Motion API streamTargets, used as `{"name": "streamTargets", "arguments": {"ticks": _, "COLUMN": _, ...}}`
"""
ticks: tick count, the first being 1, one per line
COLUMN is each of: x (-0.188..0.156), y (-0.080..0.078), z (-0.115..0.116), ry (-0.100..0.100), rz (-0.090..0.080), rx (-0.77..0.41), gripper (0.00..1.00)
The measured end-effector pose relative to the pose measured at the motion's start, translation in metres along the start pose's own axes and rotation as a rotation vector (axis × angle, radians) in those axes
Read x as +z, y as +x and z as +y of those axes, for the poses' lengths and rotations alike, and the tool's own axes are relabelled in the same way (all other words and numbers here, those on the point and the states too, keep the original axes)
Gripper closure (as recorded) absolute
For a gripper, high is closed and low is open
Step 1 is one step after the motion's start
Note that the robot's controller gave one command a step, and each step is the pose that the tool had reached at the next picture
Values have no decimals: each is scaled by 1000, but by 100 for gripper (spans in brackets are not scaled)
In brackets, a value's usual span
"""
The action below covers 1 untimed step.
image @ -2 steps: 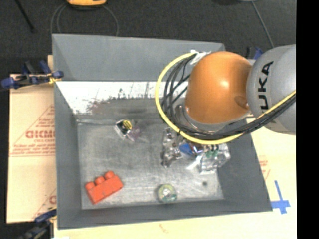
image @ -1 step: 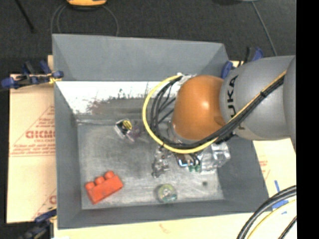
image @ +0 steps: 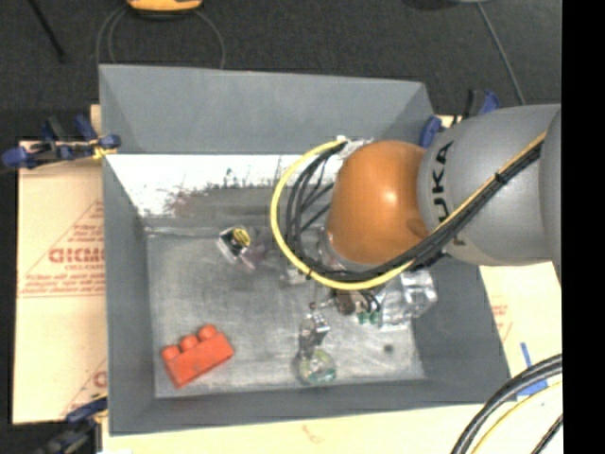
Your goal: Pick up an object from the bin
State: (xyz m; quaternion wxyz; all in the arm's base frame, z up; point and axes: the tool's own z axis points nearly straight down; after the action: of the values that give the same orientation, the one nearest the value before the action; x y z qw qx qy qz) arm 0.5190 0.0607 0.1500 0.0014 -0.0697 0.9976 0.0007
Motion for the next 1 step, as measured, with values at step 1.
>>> {"name": "streamTargets", "arguments": {"ticks": 1, "x": 60, "y": 23, "z": -67, "ry": 3, "rz": 5, "rx": -216, "gripper": 0}}
